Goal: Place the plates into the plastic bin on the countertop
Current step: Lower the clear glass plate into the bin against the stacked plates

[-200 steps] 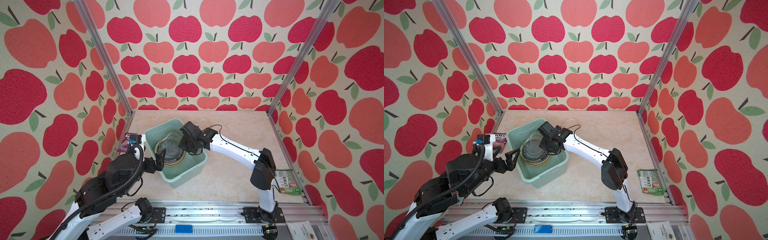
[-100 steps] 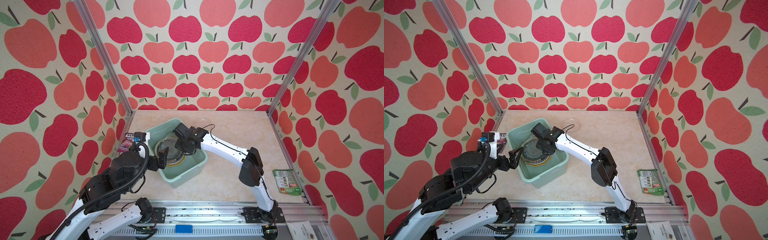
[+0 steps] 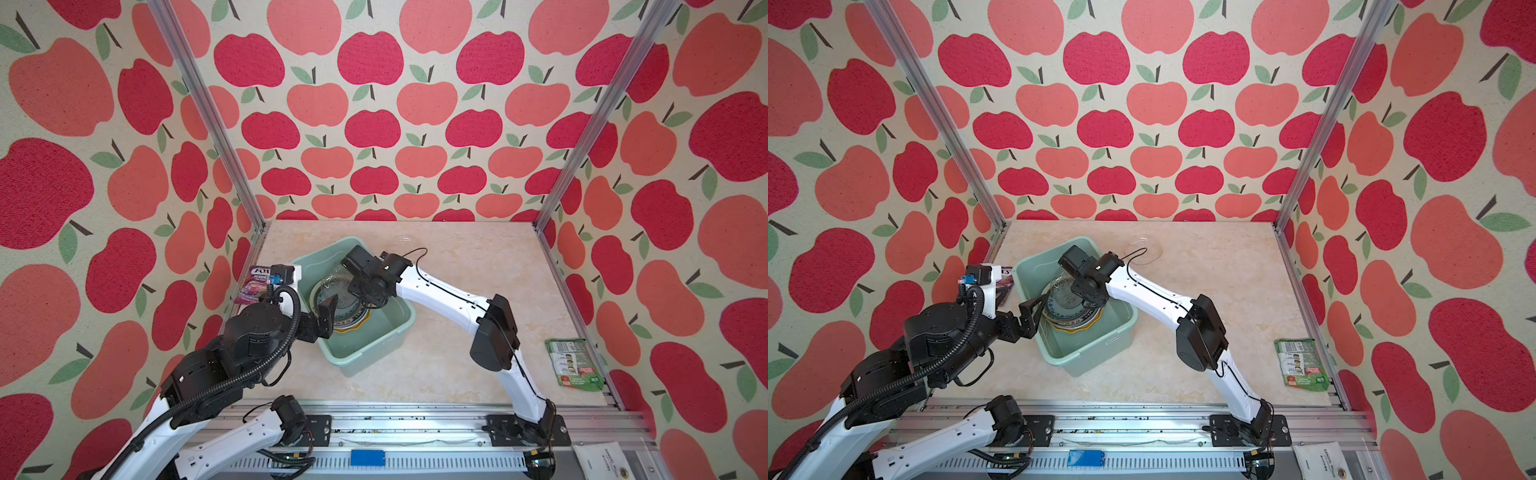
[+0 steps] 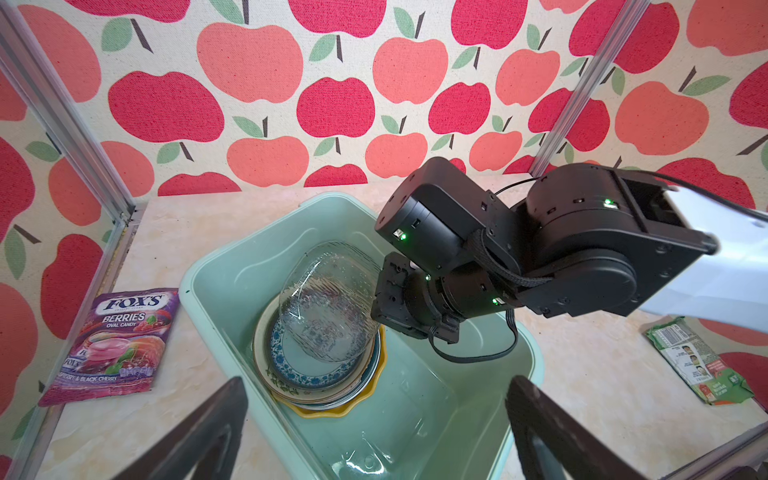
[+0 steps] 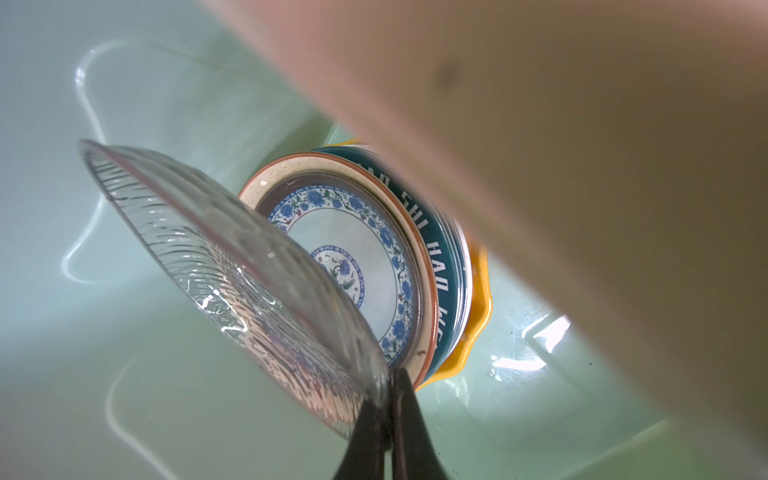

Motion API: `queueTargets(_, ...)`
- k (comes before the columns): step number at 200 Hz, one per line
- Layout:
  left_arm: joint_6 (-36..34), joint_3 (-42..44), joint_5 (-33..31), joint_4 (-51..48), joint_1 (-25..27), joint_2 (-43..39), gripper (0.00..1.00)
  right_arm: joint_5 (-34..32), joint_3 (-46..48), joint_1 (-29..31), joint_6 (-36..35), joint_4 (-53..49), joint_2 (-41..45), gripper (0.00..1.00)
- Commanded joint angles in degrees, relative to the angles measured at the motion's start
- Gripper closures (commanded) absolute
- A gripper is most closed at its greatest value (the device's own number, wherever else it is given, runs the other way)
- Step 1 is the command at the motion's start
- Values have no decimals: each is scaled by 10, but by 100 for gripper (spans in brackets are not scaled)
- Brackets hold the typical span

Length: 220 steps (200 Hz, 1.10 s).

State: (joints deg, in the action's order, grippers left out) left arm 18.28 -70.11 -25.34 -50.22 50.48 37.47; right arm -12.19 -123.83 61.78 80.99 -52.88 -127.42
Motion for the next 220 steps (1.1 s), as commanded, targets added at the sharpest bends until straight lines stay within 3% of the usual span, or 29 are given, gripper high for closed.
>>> queueTargets(1,-13,10,-15,16,2,-10,1,-8,-14,20,41,-75,-20,100)
queueTargets(57,-18,15,-21,19,2,-32,1,-39,-51,44,104,-111,-12,100)
queueTargets(121,-26,17,-27,18,2,-50,1,-15,-83,56,195,-114,-37,100)
queueTargets(220,-43,24,-43,25,2,-70,1,7,-98,47,210,-102,-79,98)
